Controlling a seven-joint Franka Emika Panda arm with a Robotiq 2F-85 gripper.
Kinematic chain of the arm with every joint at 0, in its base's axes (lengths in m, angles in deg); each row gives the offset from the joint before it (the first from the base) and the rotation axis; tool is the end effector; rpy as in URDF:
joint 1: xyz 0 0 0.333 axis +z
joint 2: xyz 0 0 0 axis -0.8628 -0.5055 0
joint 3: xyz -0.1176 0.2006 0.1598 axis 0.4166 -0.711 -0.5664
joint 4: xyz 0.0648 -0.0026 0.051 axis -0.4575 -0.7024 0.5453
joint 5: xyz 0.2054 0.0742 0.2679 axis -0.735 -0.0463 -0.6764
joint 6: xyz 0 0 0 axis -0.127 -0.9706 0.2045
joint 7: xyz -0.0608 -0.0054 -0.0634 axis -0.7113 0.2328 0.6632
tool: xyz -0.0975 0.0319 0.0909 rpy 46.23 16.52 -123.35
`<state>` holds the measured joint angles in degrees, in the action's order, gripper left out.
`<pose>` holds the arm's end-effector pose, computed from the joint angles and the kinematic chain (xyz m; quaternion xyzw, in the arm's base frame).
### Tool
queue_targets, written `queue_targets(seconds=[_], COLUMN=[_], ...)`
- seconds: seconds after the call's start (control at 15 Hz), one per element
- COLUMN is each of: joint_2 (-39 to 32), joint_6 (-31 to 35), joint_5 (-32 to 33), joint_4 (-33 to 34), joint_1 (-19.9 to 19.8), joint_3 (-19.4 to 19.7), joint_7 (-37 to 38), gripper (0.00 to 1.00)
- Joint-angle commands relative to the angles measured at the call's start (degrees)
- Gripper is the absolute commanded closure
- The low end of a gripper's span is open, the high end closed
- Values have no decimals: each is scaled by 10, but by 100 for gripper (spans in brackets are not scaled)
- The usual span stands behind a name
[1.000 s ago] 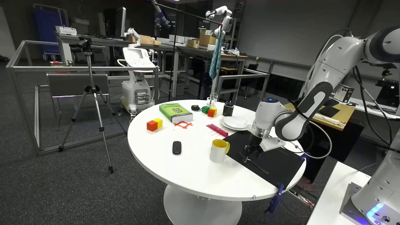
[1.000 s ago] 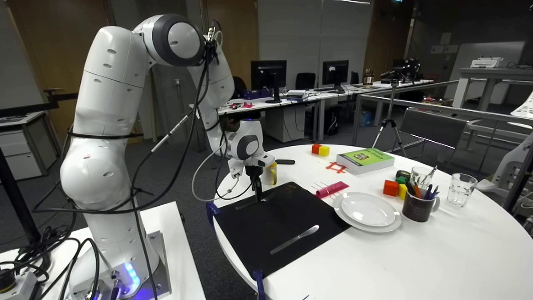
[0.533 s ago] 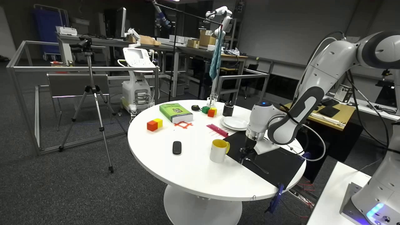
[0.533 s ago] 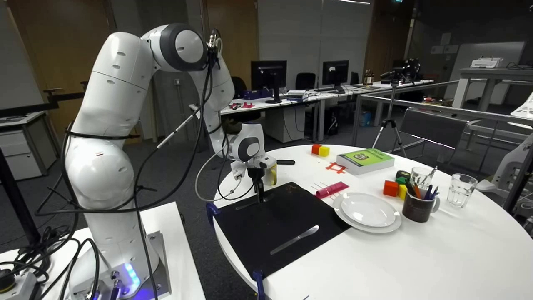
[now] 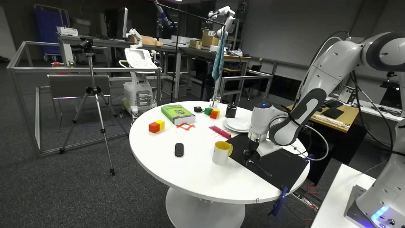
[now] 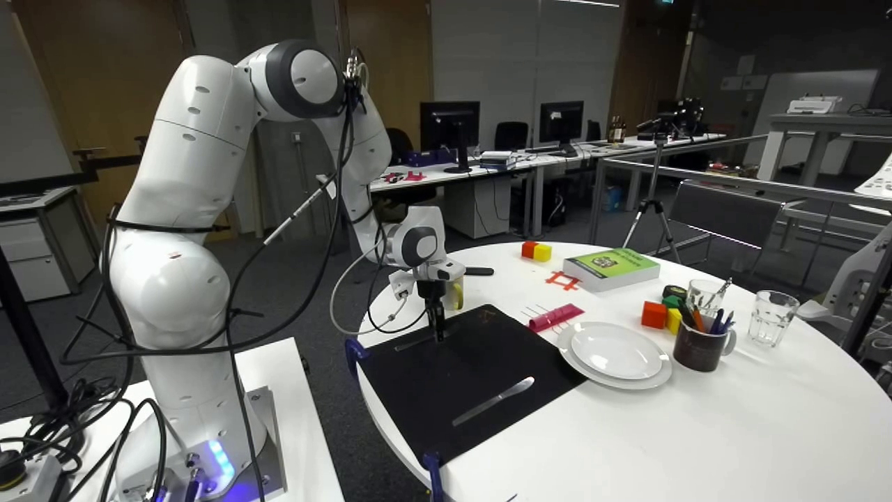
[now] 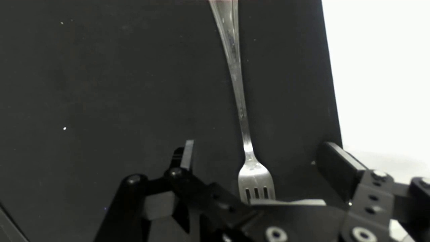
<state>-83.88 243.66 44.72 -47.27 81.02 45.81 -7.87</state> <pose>0.4629 0.1446 0.1173 0.9903 -0.1241 0.0144 0.0615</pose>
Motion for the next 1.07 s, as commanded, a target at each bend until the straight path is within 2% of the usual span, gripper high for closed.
queue_targets(seconds=[0.0, 0.53, 0.6, 1.0], joint_2=[-2, 13, 18, 54], joint_6=[-28, -69, -76, -103], joint_5=[-11, -9, -6, 25], joint_4=[12, 11, 10, -11], joint_1=[4, -3, -2, 6], joint_3=[1, -4, -4, 10], joint_7=[-12, -16, -15, -4], gripper=[32, 95, 100, 98])
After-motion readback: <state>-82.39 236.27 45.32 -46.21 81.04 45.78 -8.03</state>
